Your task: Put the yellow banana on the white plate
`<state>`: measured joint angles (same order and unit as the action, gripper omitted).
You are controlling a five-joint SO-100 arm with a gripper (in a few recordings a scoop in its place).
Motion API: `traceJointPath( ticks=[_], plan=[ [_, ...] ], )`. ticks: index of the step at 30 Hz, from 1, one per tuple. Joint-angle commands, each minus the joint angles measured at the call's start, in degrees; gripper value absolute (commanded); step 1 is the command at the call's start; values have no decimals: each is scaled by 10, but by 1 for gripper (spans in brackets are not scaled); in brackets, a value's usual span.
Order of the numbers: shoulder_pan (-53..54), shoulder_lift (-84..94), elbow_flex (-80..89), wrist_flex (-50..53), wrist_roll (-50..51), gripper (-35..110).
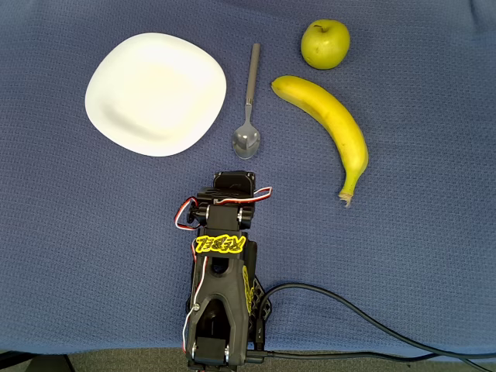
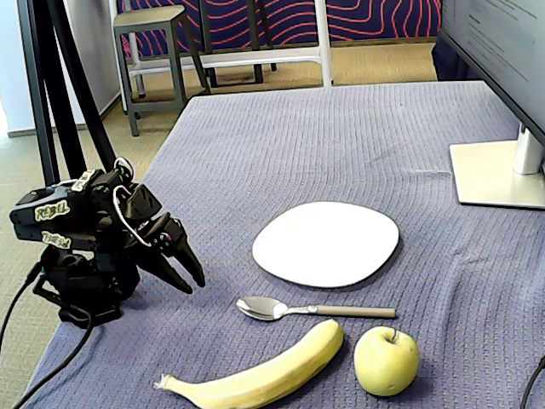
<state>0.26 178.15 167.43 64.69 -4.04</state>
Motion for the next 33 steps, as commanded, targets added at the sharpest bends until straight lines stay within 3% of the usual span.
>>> traceJointPath(
  ticks=[1, 11, 14, 19, 24, 33],
  plan=[
    [-8, -13, 3, -51, -27, 0],
    [-10, -17, 1, -52, -21, 1],
    [-12, -28, -11, -52, -12, 10],
    [-22, -112, -93, -37, 49, 19],
    [-13, -221, -196, -42, 100, 14],
    [15, -369, -323, -42, 221, 26]
  ],
)
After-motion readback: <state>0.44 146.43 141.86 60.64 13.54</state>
